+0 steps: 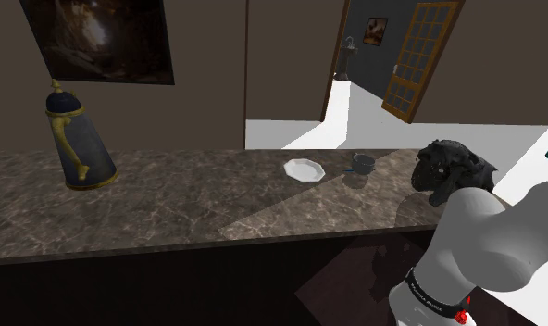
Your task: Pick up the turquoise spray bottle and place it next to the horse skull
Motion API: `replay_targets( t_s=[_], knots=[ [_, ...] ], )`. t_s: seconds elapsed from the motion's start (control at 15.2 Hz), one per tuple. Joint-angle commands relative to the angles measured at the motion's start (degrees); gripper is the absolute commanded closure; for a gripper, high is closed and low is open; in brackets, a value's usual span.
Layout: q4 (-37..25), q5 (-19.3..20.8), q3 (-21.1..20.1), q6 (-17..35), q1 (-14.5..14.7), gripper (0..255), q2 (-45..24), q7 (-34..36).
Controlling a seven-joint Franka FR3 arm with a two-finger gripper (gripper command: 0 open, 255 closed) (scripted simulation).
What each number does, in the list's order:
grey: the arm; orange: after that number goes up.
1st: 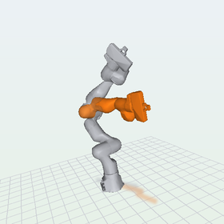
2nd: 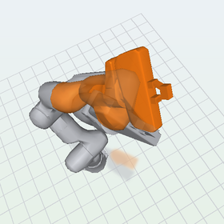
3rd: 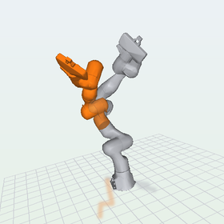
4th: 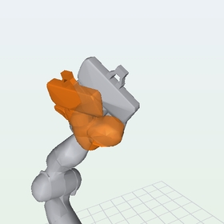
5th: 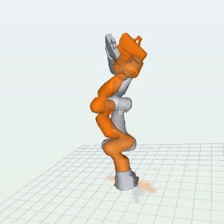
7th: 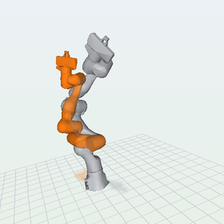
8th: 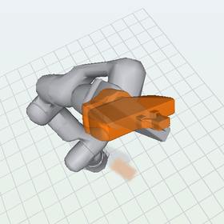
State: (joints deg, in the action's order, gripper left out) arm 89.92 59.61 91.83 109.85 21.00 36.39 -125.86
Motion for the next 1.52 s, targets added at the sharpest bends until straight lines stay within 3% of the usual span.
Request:
replay_targets(
  t_s=[0.0,0.66,1.45],
  knots=[
    [1.4,0.6,0.3,1.1,-0.4,255,0.3,0.7],
    [7.5,3.8,2.5,6.3,-1.5,255,1.7,4.5],
    [12.7,8.7,7.0,11.9,-0.6,255,3.7,9.2]
  ],
)
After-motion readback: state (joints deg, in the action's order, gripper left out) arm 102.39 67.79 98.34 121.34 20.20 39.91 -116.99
